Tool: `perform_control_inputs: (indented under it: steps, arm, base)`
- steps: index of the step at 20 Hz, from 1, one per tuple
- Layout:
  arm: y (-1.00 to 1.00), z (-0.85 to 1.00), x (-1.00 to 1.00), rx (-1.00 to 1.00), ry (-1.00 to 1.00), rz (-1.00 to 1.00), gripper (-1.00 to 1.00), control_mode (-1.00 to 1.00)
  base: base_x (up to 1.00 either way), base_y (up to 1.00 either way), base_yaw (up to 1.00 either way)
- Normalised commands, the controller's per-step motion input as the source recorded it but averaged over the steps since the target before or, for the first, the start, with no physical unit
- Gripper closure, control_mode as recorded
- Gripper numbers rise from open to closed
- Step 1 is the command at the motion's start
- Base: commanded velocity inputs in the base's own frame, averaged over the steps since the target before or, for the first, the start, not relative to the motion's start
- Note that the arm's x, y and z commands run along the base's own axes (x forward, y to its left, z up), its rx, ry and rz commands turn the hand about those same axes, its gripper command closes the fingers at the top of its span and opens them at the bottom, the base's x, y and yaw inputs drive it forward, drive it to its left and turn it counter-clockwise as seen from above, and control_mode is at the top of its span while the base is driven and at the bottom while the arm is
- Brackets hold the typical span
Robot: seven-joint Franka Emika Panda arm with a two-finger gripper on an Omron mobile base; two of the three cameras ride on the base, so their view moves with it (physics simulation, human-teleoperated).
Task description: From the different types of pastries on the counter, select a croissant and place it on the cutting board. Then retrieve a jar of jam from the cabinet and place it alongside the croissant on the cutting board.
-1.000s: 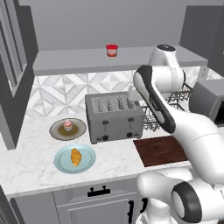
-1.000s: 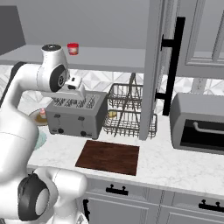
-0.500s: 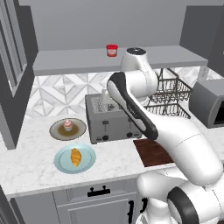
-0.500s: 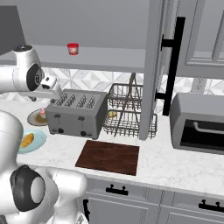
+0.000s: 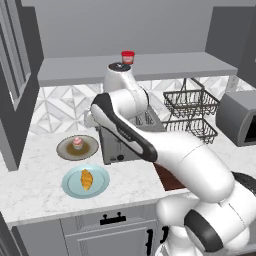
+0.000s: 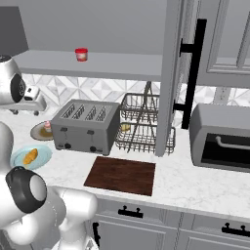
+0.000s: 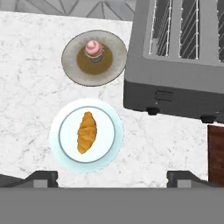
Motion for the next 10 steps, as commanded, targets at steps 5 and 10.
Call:
perform_control_inputs:
  steps: [5,10]
  arm:
    - [0.50,-0.58,0.09,0.00,0.04,0.02,-1.00,-1.00]
    - [0.22,-0.79,0.00,0.00,0.00,-0.13,-1.00,-1.00]
  base:
    - [0.00,0.00,0.00]
    - [0.00,0.00,0.00]
